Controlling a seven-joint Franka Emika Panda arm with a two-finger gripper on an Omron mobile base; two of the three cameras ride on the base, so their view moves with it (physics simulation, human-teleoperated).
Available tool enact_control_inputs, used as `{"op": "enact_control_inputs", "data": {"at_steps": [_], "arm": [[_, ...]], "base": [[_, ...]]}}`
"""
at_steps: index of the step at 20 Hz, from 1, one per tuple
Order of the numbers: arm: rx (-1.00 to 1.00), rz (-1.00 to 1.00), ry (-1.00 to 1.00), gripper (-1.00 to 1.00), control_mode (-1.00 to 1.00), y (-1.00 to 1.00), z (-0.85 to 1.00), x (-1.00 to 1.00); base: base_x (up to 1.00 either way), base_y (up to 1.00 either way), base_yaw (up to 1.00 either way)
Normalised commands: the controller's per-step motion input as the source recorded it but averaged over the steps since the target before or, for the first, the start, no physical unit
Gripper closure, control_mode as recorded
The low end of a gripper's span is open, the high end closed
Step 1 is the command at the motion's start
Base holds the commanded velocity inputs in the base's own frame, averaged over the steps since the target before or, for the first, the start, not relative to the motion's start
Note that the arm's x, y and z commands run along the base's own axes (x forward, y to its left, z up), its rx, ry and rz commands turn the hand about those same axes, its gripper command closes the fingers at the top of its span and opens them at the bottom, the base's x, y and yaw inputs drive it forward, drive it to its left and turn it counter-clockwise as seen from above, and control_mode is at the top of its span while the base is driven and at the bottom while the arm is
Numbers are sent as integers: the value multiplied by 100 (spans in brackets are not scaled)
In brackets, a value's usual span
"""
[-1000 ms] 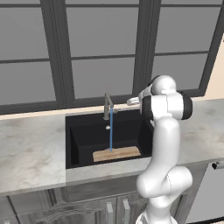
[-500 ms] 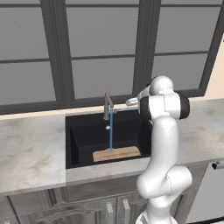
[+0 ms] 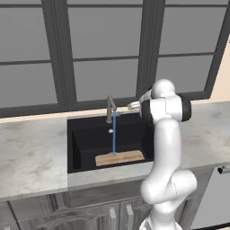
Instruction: Turn on the sink faucet with hot water and rinse the cutting board for ten seconds, then turn off the faucet. Push the cutting board to reach the water if necessary.
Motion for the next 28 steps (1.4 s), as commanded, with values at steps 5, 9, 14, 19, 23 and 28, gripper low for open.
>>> {"op": "enact_control_inputs", "data": {"at_steps": [5, 9, 14, 19, 23, 28], "arm": [[0, 0, 0, -100, -100, 3, -14, 9], [0, 0, 0, -100, -100, 5, -15, 13], [0, 0, 0, -100, -100, 5, -15, 10], [0, 0, 0, -100, -100, 7, -12, 4], [0, 0, 0, -100, -100, 11, -11, 5], [0, 0, 0, -100, -100, 13, -12, 8]], "base": [[0, 0, 0], [0, 0, 0], [0, 0, 0], [0, 0, 0], [0, 0, 0], [0, 0, 0]]}}
